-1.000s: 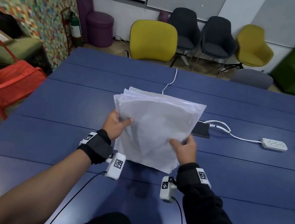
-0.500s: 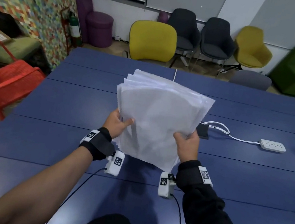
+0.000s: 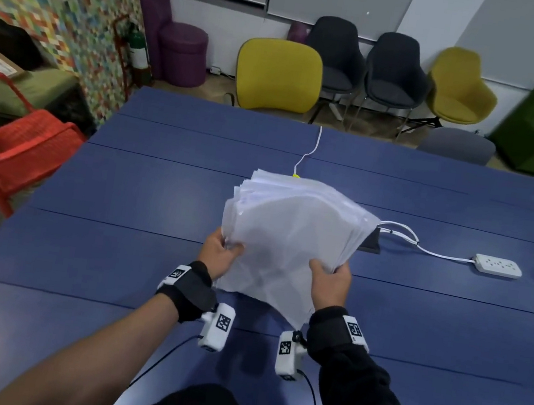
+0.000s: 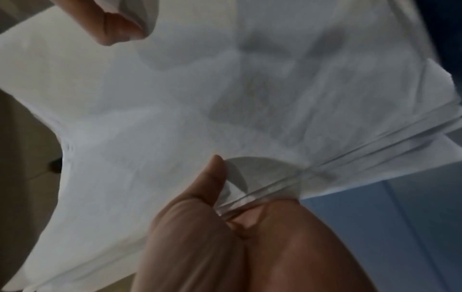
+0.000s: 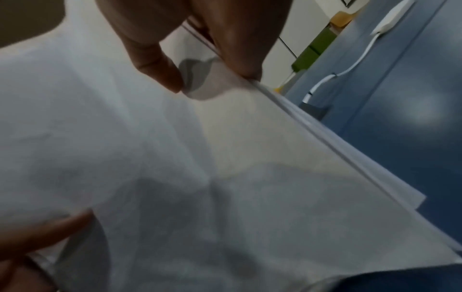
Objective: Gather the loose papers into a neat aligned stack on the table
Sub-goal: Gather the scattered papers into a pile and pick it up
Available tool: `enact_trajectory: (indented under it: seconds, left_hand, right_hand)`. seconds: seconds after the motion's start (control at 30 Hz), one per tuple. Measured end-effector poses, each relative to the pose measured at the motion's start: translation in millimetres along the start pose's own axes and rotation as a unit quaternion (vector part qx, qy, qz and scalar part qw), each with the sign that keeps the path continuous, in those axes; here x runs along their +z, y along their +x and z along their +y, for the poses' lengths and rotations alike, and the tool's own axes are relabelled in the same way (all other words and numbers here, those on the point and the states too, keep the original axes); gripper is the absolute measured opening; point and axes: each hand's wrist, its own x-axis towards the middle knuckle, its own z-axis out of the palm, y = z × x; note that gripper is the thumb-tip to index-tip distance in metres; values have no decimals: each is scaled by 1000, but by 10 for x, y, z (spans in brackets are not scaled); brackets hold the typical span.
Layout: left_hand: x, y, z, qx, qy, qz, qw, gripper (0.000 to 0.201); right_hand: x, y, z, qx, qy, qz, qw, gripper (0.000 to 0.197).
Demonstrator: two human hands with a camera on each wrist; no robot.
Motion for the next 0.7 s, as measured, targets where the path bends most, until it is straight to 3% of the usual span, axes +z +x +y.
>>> enact_trajectory:
  seconds: [0.1,0.2,0.33,0.53,0.63,0.7]
  left_hand:
    - [-33,13,340,57,-10,-25,998,39]
    - [-79,32,792,110,-33,-59,992,34]
    - [-64,103,1122,133,-56,-98,985,40]
    - [-7,100,1225,169,-80,-98,977,39]
    - [-28,162,1013,174,-45,-48,982,25]
    - [-77,281,607,120,1,29,992,17]
  right_hand:
    - [-101,-3,-405,-76,50,15,996,31]
    - [-261,21,-735,-148,94,-40,984,36]
    - [-346,138,-823,-128,40,-101,986,23]
    - [-293,174,-893,-159,50,-51,985,10]
    - [-466,256,-821,-143,39,-25,989,10]
    - [-621,329,-707,-116,39,-2,992,8]
